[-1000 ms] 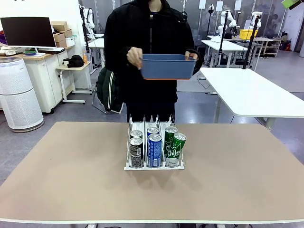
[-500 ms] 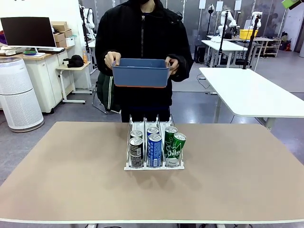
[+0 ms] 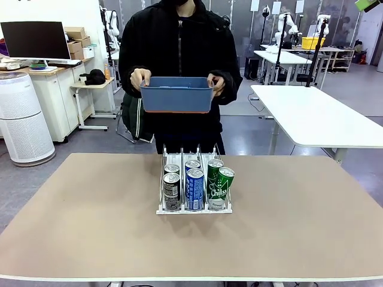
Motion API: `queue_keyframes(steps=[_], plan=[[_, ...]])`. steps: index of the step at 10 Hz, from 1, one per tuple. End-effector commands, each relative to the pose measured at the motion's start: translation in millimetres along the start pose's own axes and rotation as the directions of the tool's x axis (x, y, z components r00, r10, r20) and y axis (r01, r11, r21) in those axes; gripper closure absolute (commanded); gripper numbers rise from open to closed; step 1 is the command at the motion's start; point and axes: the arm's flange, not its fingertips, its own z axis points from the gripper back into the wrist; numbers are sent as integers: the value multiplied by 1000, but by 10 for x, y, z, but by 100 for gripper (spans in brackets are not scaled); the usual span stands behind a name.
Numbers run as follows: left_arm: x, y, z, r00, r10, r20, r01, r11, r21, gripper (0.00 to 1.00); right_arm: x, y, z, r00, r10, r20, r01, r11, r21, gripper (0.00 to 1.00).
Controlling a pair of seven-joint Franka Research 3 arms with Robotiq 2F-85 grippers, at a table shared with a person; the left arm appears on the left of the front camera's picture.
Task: Fill the beverage cans into the dispenser.
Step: Pick up the Ionic drink handed by the human.
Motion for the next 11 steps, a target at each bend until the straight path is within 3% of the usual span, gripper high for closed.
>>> queue_keyframes(steps=[1,11], plan=[[1,-3,4,1000,-3,4,3,1000,-5,0,-6,1,-2,1000,-1,2,1,1000,2,0],[1,-3,4,1000,-3,4,3,1000,-5,0,-6,1,-2,1000,-1,2,1,1000,2,0]])
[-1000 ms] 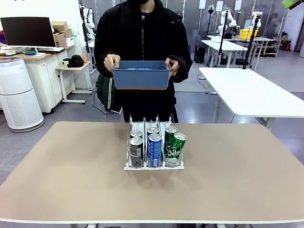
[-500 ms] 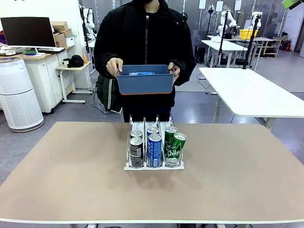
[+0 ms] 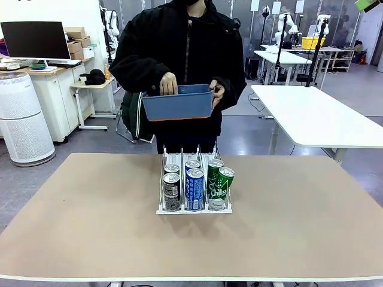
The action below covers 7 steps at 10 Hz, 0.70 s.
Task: Fill the beverage cans into the dispenser.
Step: Pick up the Ionic drink handed by the human.
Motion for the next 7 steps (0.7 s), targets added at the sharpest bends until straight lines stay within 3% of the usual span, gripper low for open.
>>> queue_keyframes(steps=[1,7], plan=[[1,-3,4,1000,-3,4,3,1000,-5,0,-6,1,-2,1000,-1,2,1,1000,2,0],[1,-3,4,1000,-3,4,3,1000,-5,0,-6,1,-2,1000,-1,2,1,1000,2,0]])
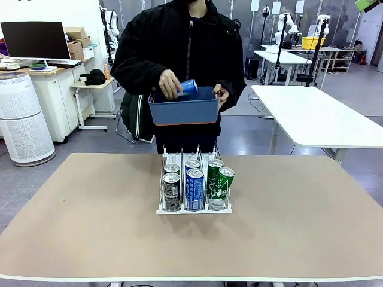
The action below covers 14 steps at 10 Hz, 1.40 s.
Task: Fill the beverage cans into the dispenser.
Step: Pick up the Ionic drink handed by the human.
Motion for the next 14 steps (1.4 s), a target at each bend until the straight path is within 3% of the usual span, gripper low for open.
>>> queue_keyframes(steps=[1,14], plan=[[1,-3,4,1000,-3,4,3,1000,-5,0,-6,1,-2,1000,-1,2,1,1000,2,0],[1,-3,4,1000,-3,4,3,1000,-5,0,-6,1,-2,1000,-1,2,1,1000,2,0]])
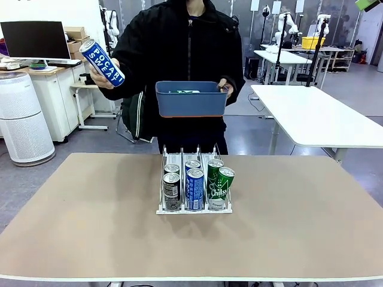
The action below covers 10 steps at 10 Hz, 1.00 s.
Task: Fill the beverage cans into the dispenser.
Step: Pick up the Ionic drink handed by the human.
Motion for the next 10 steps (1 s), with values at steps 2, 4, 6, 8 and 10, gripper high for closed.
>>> queue_keyframes(steps=[2,4,6,8,10], plan=[[40,121,-56,1000,26,-8,-26,999,-36,0,-6,1,-2,1000,-1,2,1,1000,2,0],[132,228,-337,995,91,32,-90,995,-39,0,-6,1,-2,1000,-1,2,1,1000,2,0],[133,338,-517,996,92,23,-91,995,-28,0,-6,1,-2,1000,-1,2,1,1000,2,0],[123,439,-774,996,88,-10,-88,996,-13,0,-6,1,-2,1000,-1,2,1,1000,2,0],[101,579,-1021,998,68,-12,-68,998,-12,0,-6,1,-2,1000,-1,2,1,1000,2,0]])
